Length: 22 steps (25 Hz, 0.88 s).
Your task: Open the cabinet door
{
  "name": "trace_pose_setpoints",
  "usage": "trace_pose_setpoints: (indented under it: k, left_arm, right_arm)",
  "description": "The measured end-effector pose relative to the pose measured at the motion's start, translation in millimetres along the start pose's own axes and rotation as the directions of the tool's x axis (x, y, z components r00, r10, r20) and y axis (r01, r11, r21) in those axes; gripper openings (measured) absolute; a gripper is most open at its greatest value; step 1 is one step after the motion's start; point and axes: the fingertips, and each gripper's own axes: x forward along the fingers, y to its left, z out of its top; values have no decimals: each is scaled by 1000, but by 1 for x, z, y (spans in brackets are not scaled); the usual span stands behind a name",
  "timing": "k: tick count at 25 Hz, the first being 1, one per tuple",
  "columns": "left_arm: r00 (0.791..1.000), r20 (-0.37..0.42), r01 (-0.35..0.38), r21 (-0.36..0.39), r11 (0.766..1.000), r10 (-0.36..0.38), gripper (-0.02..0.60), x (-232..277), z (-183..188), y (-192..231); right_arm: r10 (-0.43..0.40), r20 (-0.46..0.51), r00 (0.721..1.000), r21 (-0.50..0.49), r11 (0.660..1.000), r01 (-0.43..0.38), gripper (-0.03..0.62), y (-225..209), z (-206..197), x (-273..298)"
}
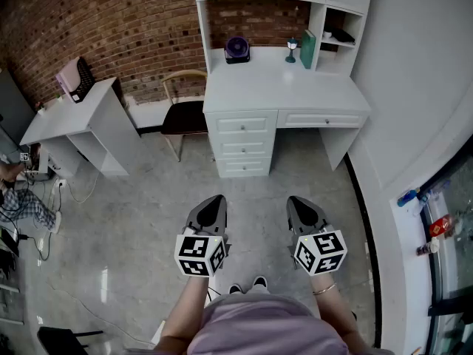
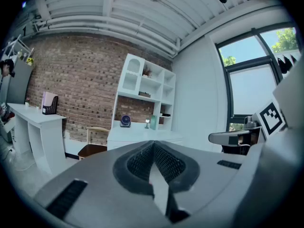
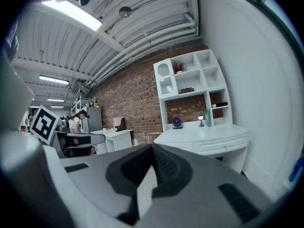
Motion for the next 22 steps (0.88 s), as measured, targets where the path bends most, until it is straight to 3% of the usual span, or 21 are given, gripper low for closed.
trace_pose_setpoints:
  k: [16,22]
  left_arm:
    - [1000,-15,-12,-28,1000,12,0,20,-10,-16]
    - [1000,-6,-11,-10,1000,11,33,32,-3,-26]
  right_arm:
    - [15,15,1000,1,1000,-15,4,-31,-6,2]
    - [42,5,999,3,999,-42,64,-44,-4,7]
